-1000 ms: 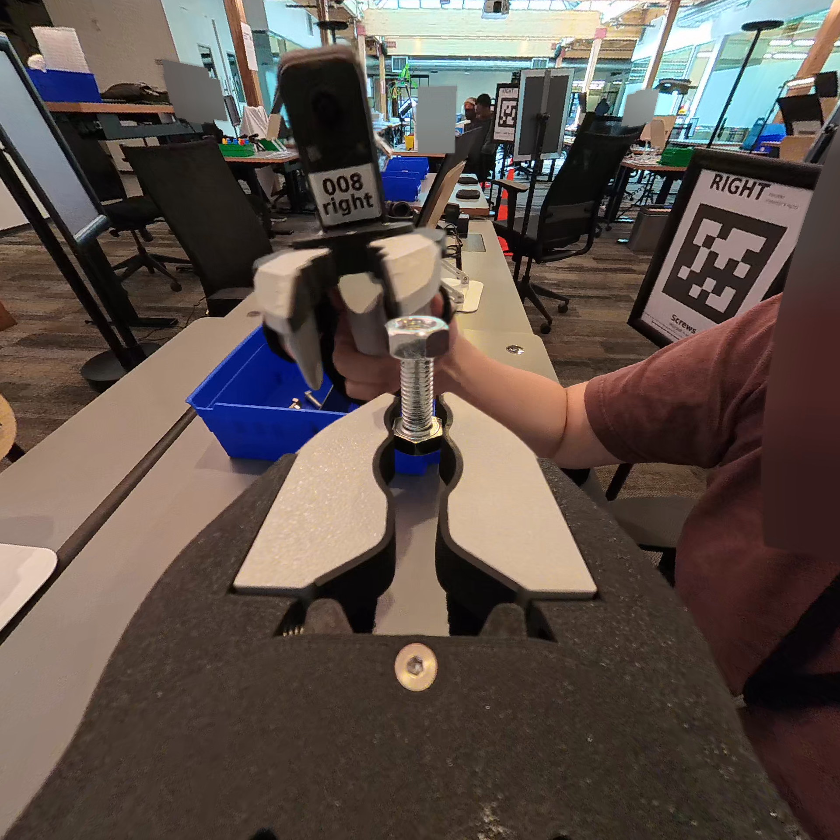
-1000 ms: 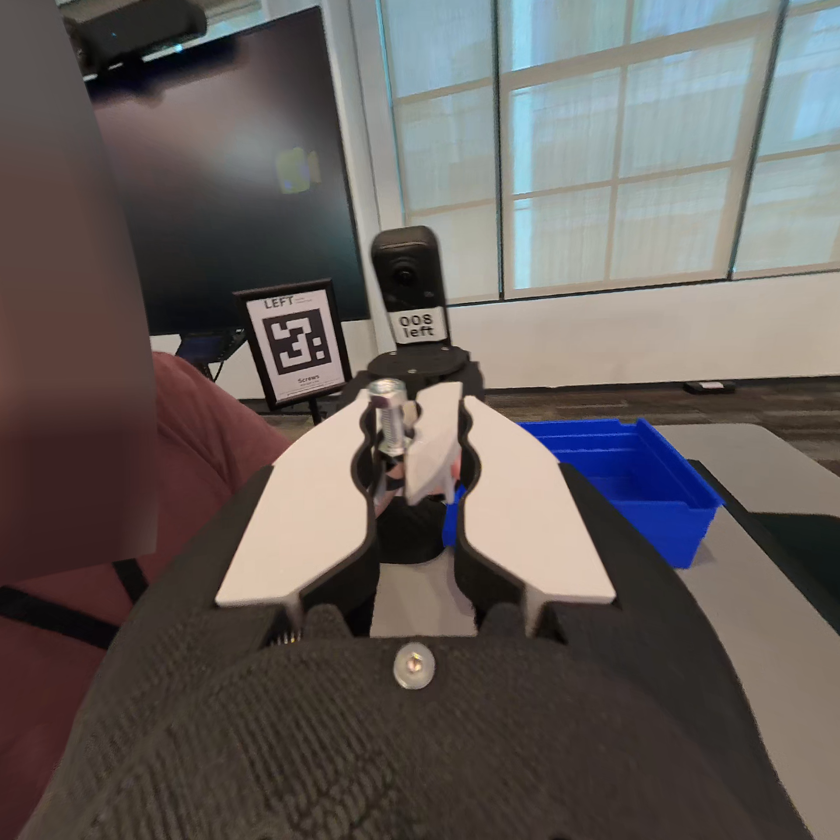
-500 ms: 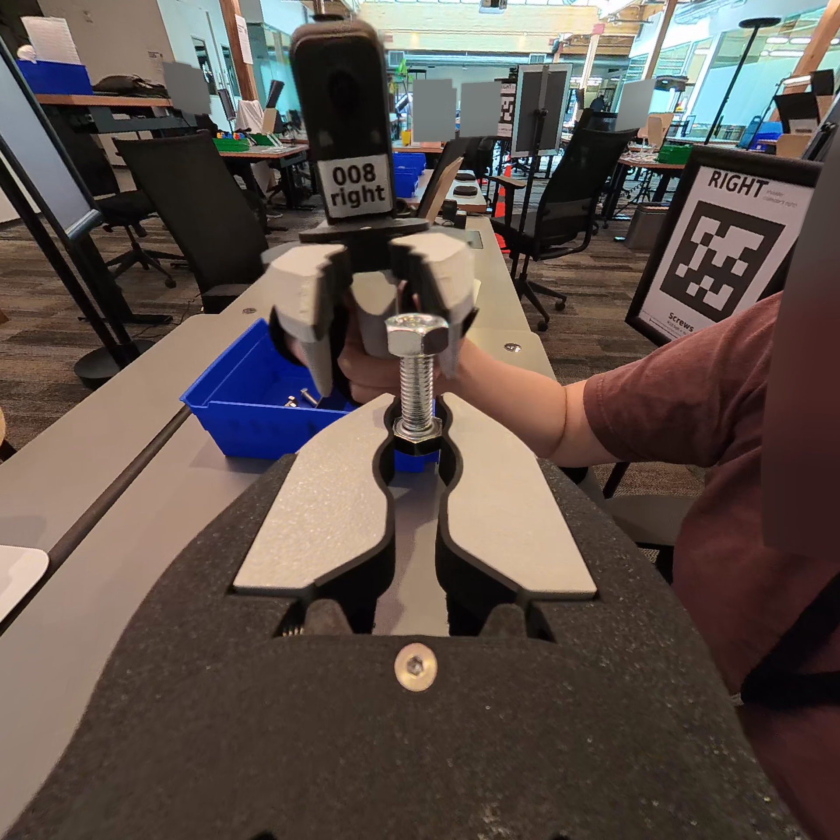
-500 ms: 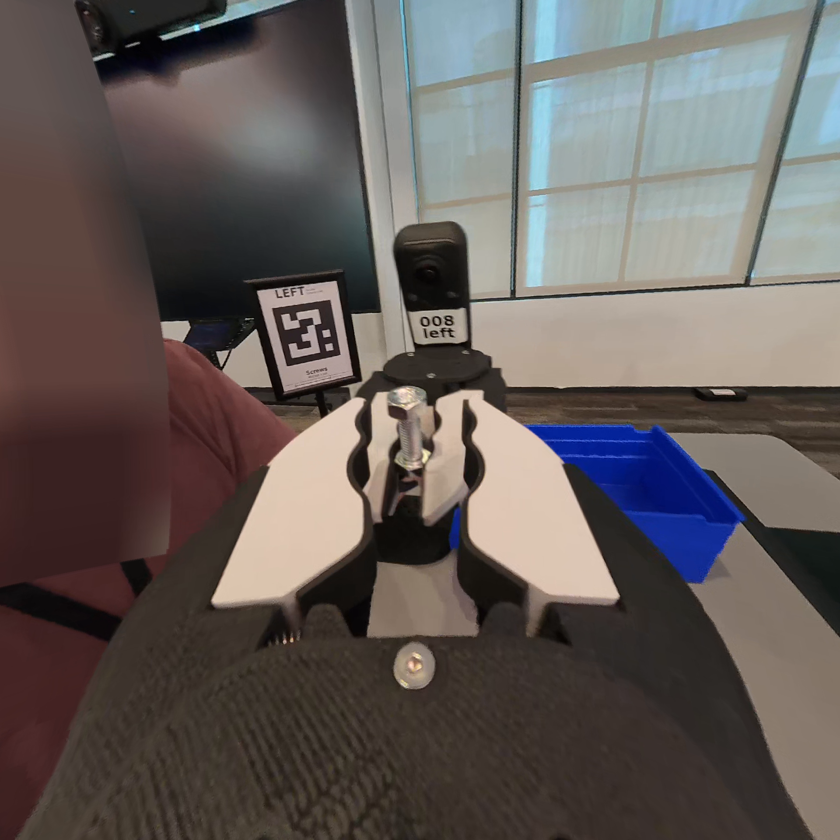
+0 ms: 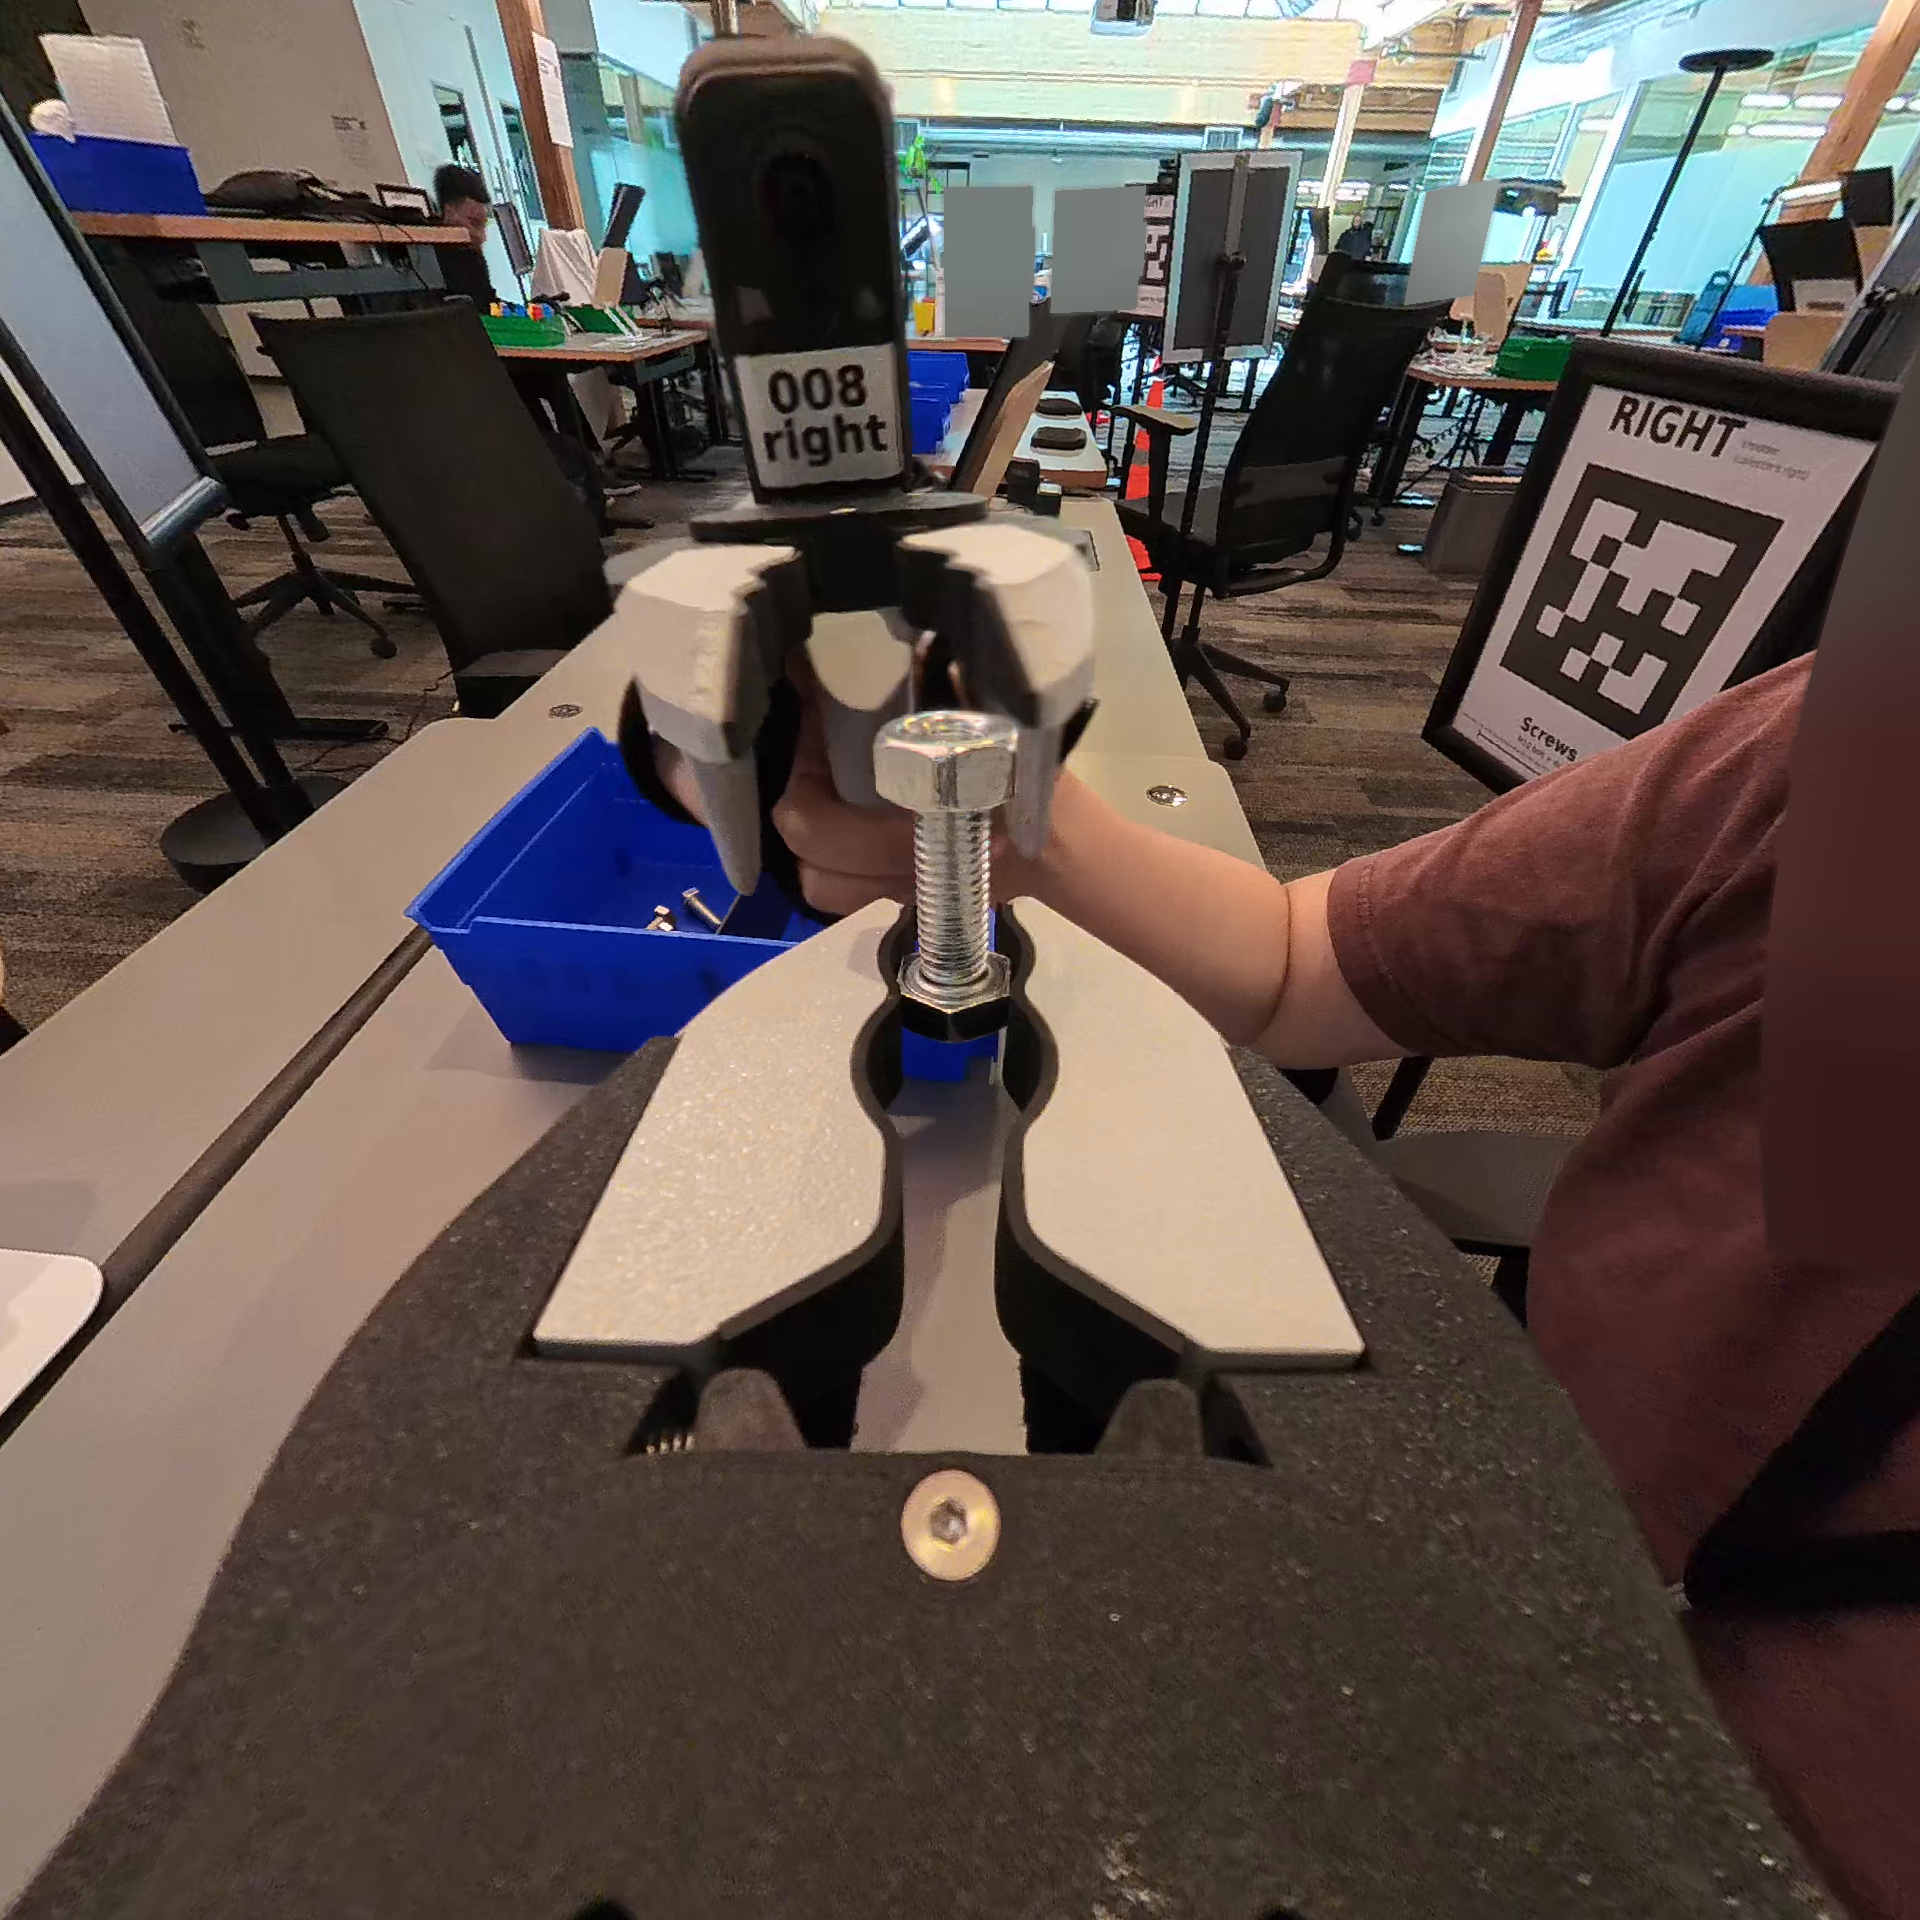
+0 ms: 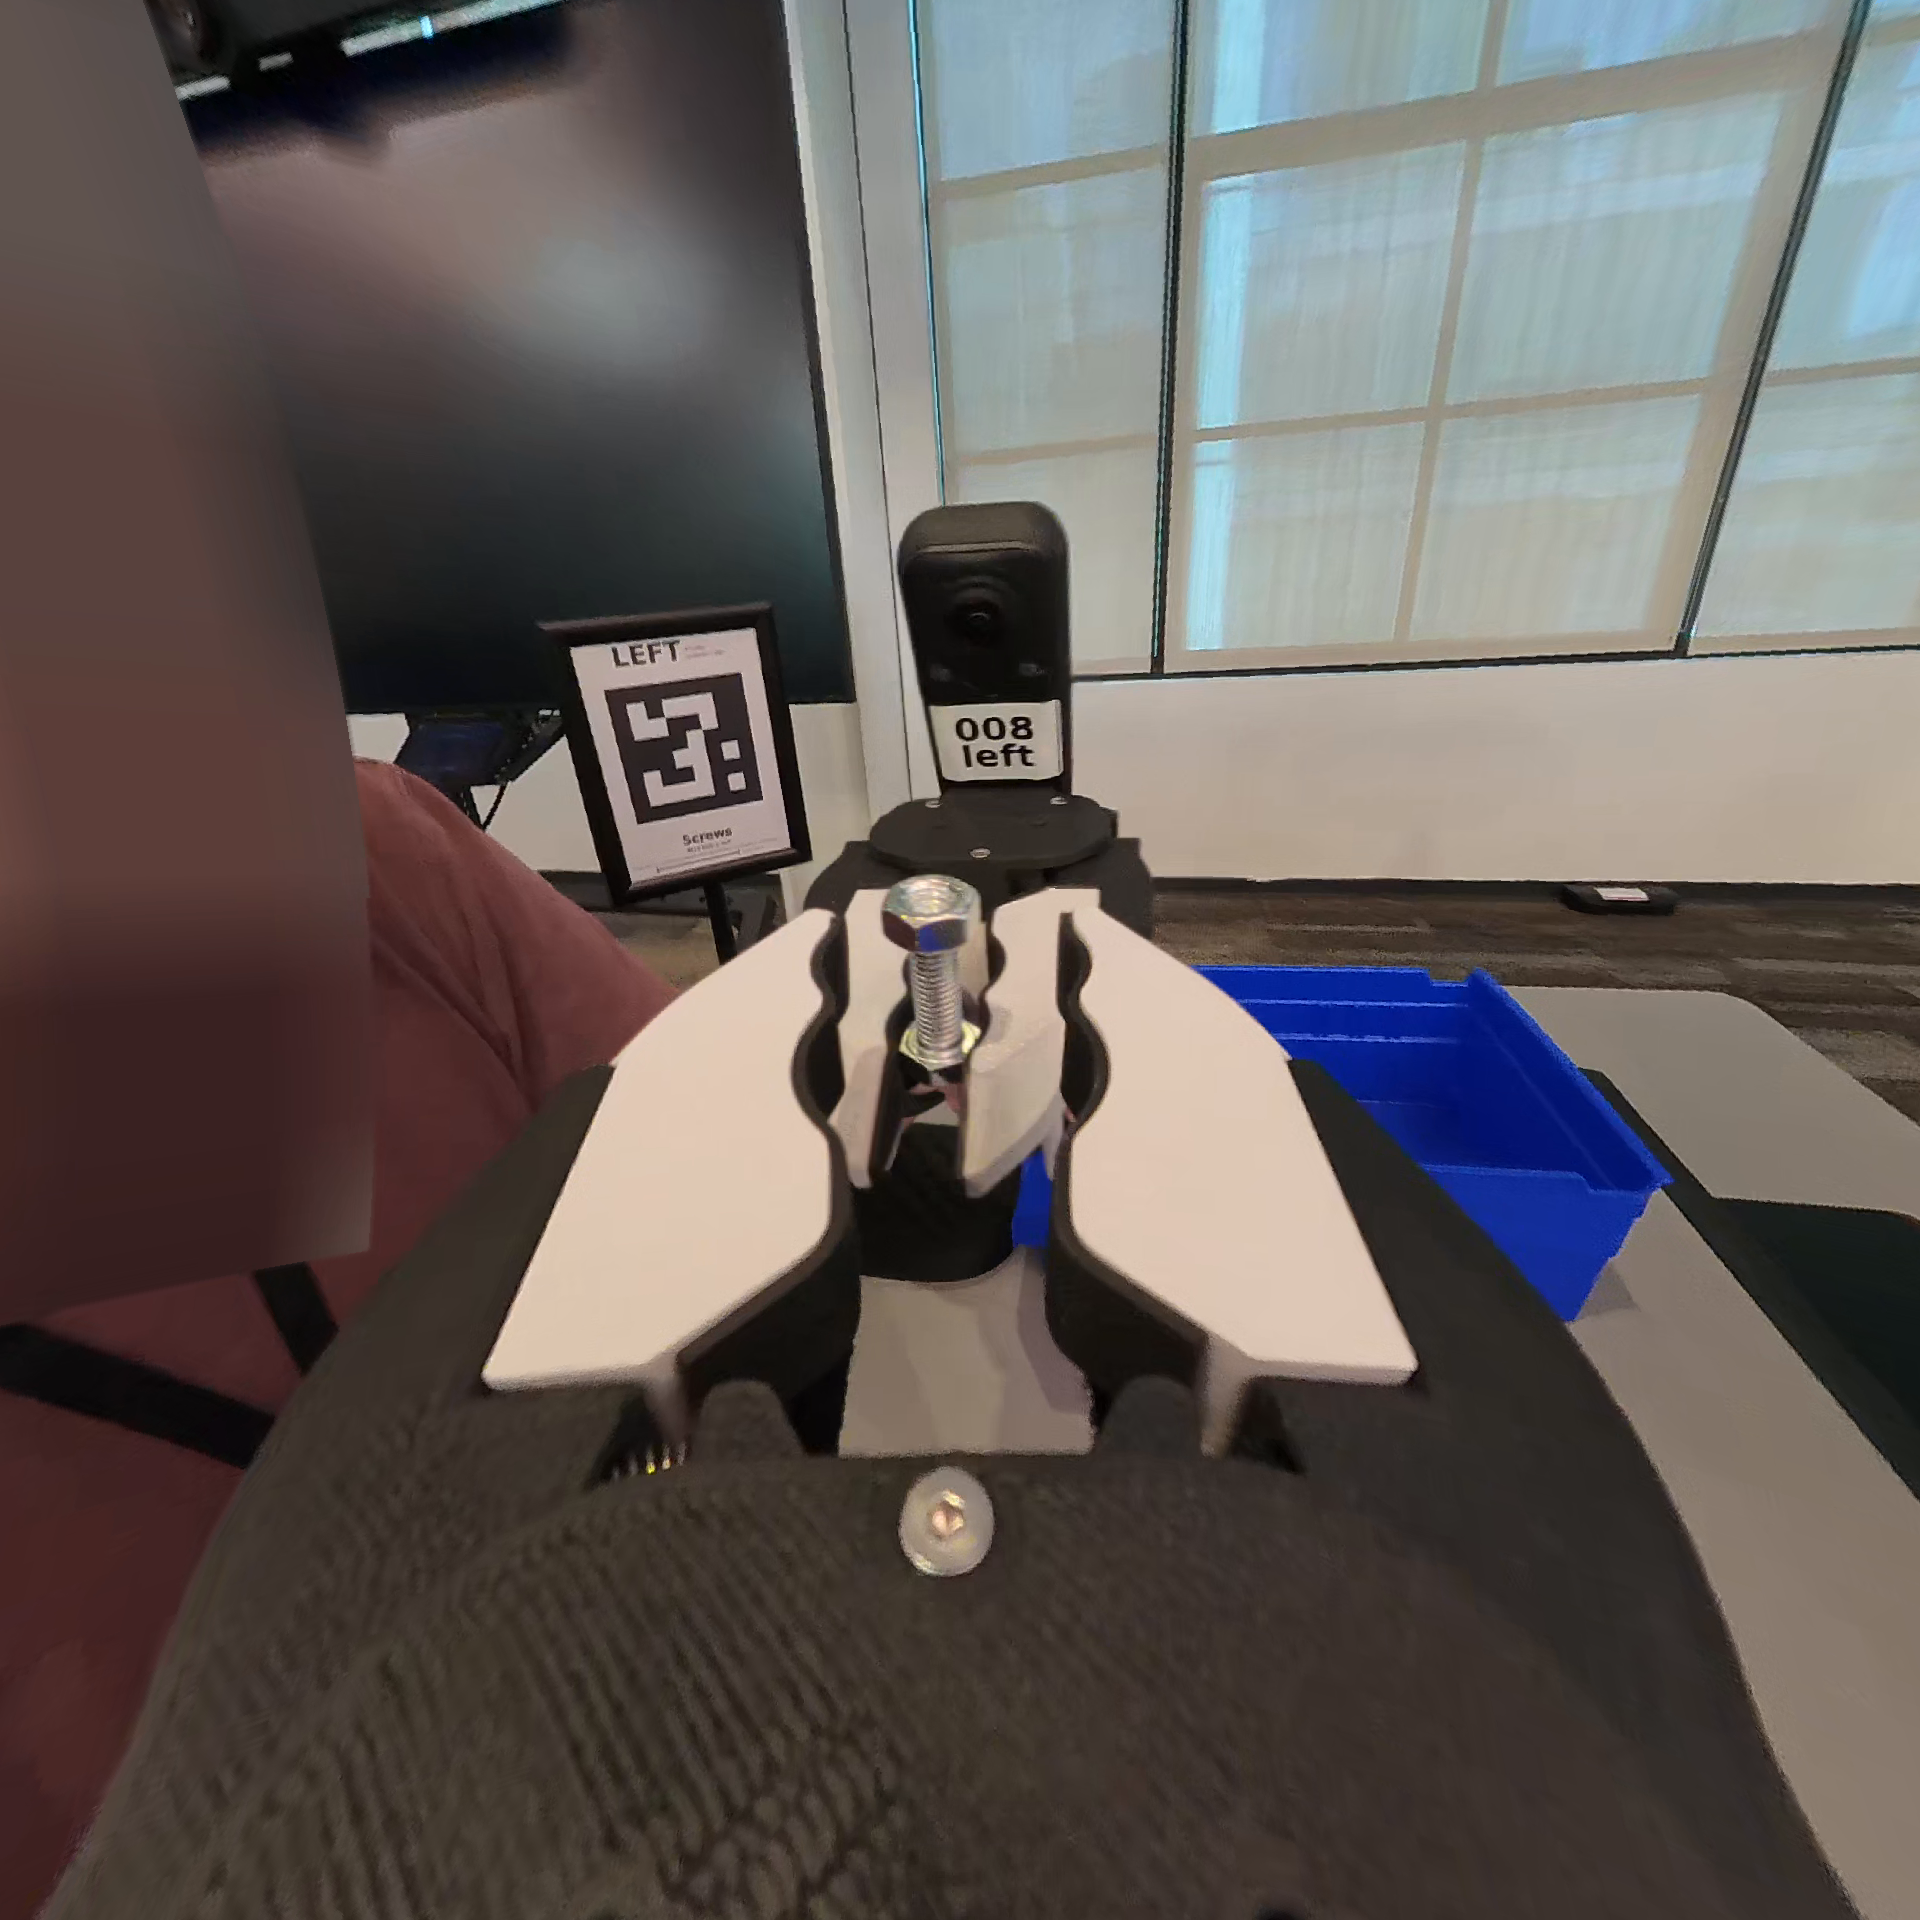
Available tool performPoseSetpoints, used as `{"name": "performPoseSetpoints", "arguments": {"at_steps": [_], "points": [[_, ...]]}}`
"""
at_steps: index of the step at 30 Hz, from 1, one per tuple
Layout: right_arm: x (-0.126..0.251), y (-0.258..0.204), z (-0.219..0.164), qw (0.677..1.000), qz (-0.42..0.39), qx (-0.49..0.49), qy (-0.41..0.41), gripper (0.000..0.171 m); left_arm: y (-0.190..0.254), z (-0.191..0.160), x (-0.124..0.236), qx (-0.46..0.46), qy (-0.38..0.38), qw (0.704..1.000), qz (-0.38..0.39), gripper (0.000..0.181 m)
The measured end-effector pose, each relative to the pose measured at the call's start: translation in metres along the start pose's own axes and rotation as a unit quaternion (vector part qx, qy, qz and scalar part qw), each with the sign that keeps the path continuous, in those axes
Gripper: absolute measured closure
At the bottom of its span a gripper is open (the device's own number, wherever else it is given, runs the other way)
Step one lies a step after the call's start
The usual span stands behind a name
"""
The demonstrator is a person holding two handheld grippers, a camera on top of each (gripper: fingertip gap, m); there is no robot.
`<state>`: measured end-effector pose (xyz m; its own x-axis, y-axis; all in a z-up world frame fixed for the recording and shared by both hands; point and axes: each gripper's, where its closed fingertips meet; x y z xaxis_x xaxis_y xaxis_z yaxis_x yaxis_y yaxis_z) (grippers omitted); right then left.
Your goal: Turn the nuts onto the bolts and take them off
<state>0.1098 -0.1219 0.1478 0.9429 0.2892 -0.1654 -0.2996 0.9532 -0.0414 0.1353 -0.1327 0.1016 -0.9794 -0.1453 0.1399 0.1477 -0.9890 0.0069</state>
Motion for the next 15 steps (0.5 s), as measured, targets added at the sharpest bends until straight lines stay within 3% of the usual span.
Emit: {"name": "performPoseSetpoints", "arguments": {"at_steps": [9,15], "points": [[0.012,0.019,0.000,0.999,-0.029,-0.022,0.021,0.139,0.002,0.002,0.001,0.000,0.003,1.000,-0.001,0.167],[-0.003,-0.002,0.003,1.000,0.003,-0.001,0.013,0.133,0.000,0.001,0.001,0.000,0.001,1.000,0.001,0.167]]}}
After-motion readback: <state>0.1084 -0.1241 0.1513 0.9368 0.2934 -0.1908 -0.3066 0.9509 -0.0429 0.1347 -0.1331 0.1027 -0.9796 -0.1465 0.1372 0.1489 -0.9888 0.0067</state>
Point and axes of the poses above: each gripper's, where its closed fingertips meet, x back along the fingers, z out of its top, y = z × x across the jaws, and after that the axes turned 7 degrees about z, right-handed
